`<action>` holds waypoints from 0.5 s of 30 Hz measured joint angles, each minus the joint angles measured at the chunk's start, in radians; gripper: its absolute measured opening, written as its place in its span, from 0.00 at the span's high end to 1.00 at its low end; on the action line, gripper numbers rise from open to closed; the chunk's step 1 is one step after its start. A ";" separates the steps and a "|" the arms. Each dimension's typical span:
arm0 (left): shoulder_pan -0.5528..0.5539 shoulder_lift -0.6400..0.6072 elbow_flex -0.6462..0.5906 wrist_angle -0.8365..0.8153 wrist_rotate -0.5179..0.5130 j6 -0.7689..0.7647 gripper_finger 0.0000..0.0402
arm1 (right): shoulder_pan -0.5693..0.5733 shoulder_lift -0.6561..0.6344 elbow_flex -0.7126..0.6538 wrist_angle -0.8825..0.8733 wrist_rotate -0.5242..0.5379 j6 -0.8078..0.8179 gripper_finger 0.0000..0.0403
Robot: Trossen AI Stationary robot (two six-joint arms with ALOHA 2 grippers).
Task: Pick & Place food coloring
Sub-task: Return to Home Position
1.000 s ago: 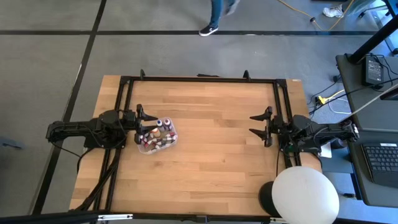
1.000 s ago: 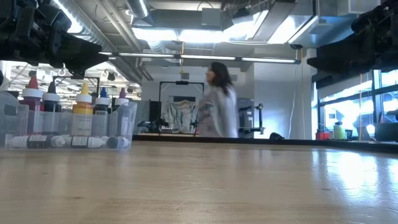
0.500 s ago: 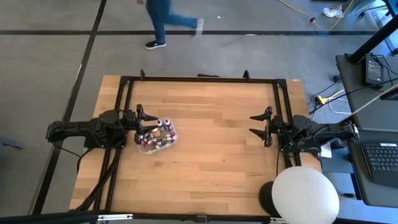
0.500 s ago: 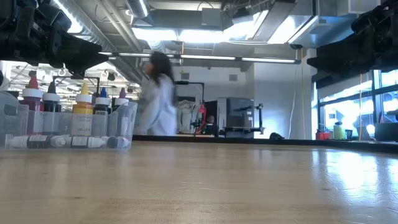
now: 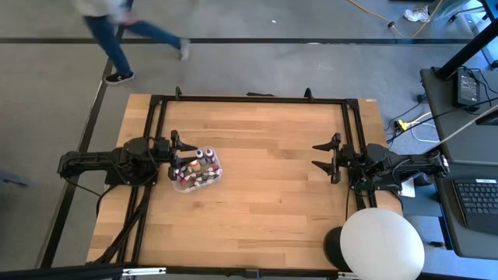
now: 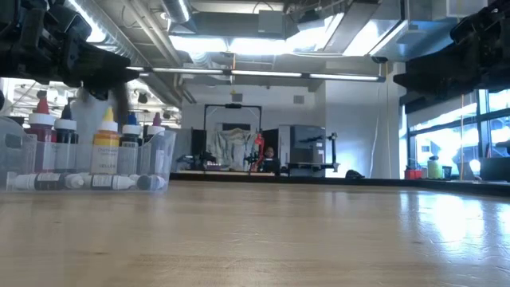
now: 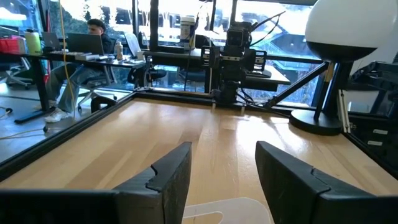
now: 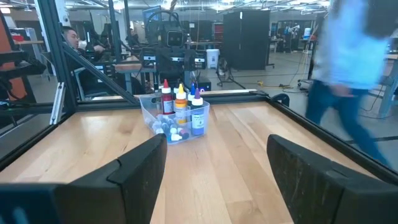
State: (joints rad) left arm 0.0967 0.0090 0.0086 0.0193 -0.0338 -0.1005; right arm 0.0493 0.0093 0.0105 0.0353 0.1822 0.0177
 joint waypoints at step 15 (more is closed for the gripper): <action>0.000 0.000 0.000 0.000 0.000 0.000 0.56 | 0.000 0.000 0.000 0.000 0.000 0.000 0.31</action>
State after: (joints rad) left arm 0.0967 0.0090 0.0086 0.0193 -0.0338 -0.1000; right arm 0.0490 0.0093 0.0105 0.0353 0.1825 0.0177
